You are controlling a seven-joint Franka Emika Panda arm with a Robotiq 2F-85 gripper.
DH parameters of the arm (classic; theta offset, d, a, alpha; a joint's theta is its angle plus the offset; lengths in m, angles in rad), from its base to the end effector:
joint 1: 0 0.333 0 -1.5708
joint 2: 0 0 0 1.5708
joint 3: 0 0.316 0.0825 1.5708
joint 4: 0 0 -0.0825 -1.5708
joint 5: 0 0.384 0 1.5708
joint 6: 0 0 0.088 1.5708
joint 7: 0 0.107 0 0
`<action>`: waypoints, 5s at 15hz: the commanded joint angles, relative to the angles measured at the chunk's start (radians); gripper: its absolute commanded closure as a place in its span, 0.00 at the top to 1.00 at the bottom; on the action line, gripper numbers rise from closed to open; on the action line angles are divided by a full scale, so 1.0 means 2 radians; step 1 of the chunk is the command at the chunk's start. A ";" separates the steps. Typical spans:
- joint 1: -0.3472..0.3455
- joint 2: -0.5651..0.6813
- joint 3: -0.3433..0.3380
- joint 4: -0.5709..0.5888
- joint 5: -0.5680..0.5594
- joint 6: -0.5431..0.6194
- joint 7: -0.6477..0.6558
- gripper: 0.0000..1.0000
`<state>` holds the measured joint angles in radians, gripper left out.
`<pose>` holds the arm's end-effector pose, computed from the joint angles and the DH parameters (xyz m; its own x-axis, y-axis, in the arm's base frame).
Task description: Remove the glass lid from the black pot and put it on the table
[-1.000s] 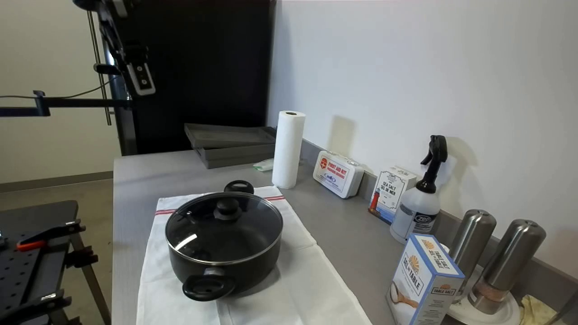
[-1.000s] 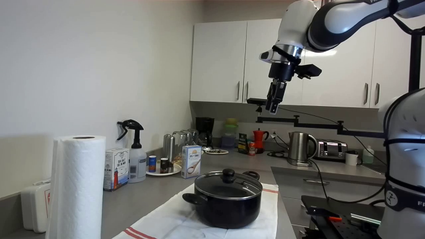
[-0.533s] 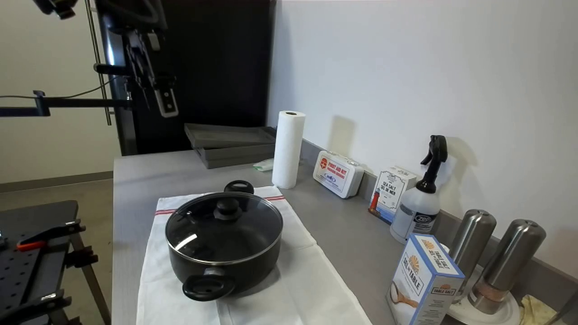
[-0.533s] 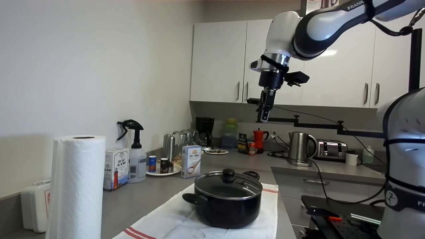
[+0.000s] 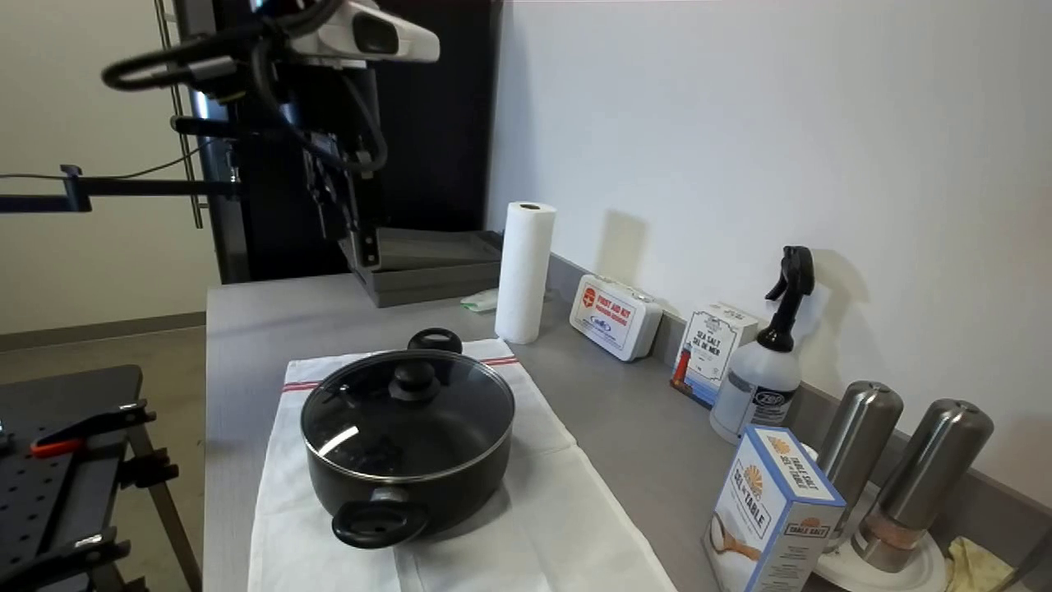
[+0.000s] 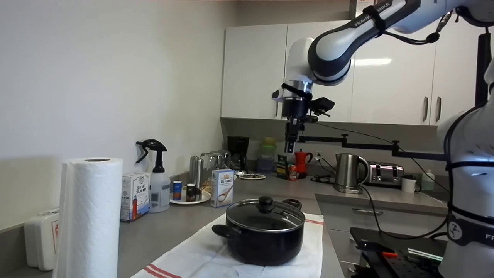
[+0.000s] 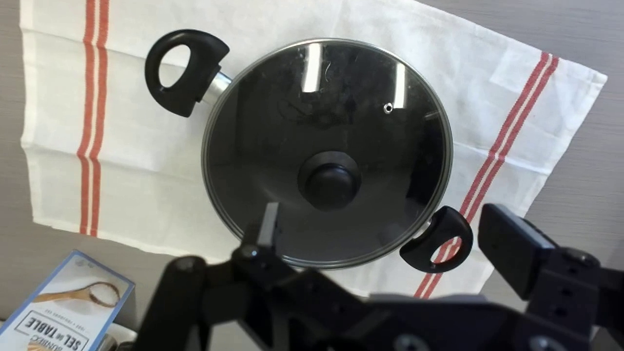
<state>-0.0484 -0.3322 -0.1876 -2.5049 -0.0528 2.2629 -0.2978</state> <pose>0.4235 -0.1035 0.4080 0.9911 0.1010 0.0872 0.1007 -0.9949 0.0085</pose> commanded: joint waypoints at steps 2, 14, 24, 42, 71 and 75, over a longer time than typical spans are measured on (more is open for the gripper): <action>0.004 0.088 -0.005 0.062 0.052 -0.014 -0.038 1.00; -0.024 0.234 0.021 0.153 0.059 -0.014 -0.030 1.00; -0.042 0.262 0.037 0.176 0.059 -0.009 -0.030 1.00; -0.039 0.259 0.052 0.137 0.059 0.009 -0.027 1.00; -0.035 0.235 0.053 0.092 0.036 0.070 -0.011 0.25; -0.032 0.200 0.052 0.075 0.022 0.066 -0.008 0.25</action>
<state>-0.1165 0.1679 -0.0889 -2.2995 0.0261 2.3953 -0.3394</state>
